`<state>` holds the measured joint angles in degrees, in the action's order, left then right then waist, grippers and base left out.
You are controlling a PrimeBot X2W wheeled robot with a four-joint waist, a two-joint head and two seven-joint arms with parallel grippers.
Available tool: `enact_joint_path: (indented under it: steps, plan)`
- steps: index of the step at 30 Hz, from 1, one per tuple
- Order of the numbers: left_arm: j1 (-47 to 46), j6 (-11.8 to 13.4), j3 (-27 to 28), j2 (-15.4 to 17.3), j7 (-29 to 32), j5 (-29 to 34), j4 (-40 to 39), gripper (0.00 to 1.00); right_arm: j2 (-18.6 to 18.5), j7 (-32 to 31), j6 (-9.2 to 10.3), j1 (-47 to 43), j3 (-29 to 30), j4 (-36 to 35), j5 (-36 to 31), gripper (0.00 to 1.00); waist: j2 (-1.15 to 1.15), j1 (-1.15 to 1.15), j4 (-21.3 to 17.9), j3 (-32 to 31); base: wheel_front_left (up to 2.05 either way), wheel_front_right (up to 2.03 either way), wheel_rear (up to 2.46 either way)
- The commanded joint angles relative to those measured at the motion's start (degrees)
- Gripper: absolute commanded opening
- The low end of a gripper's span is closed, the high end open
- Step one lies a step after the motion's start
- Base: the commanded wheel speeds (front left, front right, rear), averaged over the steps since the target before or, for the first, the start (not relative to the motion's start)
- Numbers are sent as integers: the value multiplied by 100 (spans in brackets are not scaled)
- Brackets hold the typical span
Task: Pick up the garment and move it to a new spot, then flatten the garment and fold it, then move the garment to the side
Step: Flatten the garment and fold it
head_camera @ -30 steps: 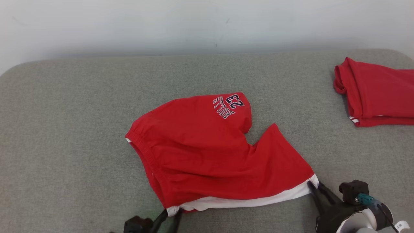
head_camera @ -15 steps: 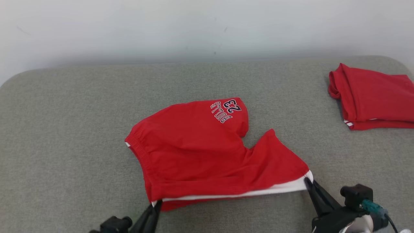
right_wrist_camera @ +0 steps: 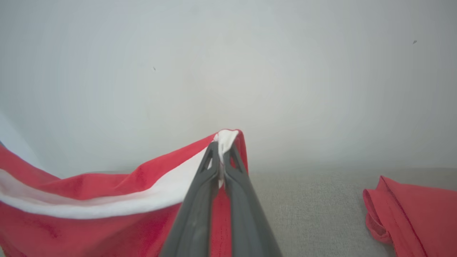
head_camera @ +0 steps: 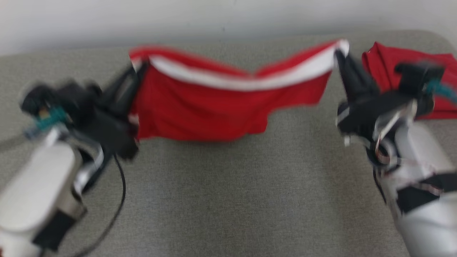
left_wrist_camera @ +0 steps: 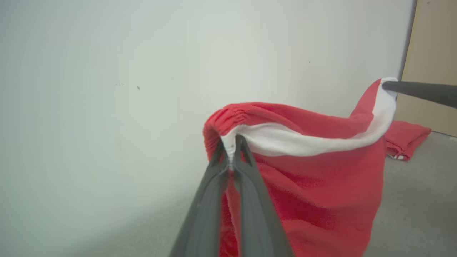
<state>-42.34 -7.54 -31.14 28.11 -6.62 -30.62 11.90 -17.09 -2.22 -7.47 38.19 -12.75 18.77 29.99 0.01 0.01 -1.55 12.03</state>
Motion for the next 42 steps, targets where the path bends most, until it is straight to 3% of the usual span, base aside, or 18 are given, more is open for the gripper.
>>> enact_joint_path:
  steps: [1,7,13,18,24,29,34,39,42]
  plan:
    - [-528,11,-75,63,112,-321,3,0,148,-130,-2,506,68,121,89,0,-1,-1,-90,699,0,0,0]
    - [-2938,12,-674,518,504,-1151,379,0,486,-576,-2,2857,312,734,111,0,-1,-1,-148,1653,0,0,0]
    - [-4971,11,-1122,639,641,-1893,932,0,663,-700,-2,4876,504,1422,-55,0,-1,-1,-288,2261,0,0,0]
    - [-6216,12,-1409,530,668,-2437,1334,0,703,-562,-2,6069,603,1964,-243,0,-1,-1,-358,2515,0,0,0]
    - [-6987,11,-1829,549,530,-2832,1717,0,738,-415,-2,6777,620,2449,-432,0,-1,-1,-425,2674,0,0,0]
    - [-7072,12,-2232,723,257,-3259,1846,0,631,-298,-2,6958,554,2718,-471,0,-1,-1,-388,2781,0,0,0]
    - [-6596,11,-2834,980,-266,-3556,1480,0,469,-155,-2,6443,261,2618,-184,0,-1,-1,-298,2745,0,0,0]
    - [-5639,11,-3232,1250,-777,-3708,832,0,6,-17,-2,5054,-166,1867,359,0,-1,-1,-165,2404,0,0,0]
    - [-4842,11,-3034,1321,-853,-3802,437,0,-292,8,-2,3910,-224,1183,699,0,-1,-1,-109,2155,0,0,0]
